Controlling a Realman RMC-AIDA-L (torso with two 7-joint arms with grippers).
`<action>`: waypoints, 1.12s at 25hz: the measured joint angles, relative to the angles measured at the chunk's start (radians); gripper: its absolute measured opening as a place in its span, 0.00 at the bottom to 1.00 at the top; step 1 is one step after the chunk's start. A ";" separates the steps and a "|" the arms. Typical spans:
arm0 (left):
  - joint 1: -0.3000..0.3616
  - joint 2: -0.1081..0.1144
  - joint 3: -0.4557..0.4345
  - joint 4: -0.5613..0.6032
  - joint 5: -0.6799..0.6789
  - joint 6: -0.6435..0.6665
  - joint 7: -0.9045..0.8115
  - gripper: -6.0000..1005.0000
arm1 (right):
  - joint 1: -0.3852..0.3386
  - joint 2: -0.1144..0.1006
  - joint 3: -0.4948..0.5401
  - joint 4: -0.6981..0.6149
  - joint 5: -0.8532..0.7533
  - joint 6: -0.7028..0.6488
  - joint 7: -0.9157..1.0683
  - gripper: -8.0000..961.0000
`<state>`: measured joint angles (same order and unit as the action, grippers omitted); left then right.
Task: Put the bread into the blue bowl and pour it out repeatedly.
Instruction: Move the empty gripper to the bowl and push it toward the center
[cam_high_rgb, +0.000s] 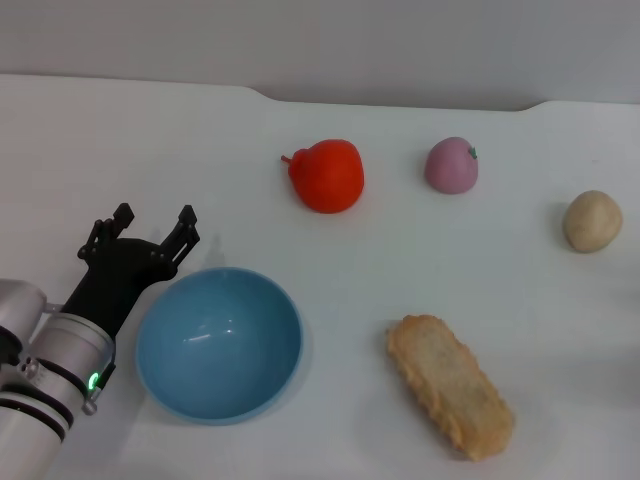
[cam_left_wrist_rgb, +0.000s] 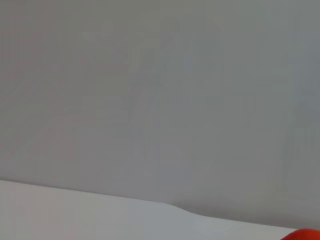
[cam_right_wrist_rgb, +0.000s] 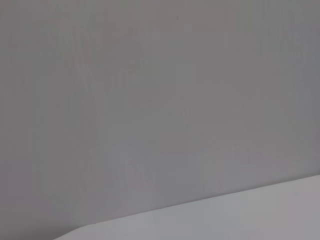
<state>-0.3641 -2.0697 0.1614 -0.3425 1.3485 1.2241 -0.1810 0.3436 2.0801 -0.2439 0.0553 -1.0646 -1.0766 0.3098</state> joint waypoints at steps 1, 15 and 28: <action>0.001 0.000 -0.003 -0.001 0.000 0.002 0.000 0.86 | 0.000 0.000 0.000 0.000 0.000 0.000 0.000 0.42; -0.044 0.010 -0.009 0.020 0.034 0.003 -0.146 0.86 | 0.017 -0.003 0.000 -0.006 0.000 0.023 0.000 0.42; -0.278 0.019 0.101 0.438 0.362 -0.157 -0.936 0.86 | 0.021 -0.003 -0.003 -0.002 0.000 0.044 0.000 0.42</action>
<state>-0.6422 -2.0507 0.2622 0.0952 1.7107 1.0666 -1.1168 0.3646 2.0769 -0.2466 0.0530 -1.0648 -1.0330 0.3095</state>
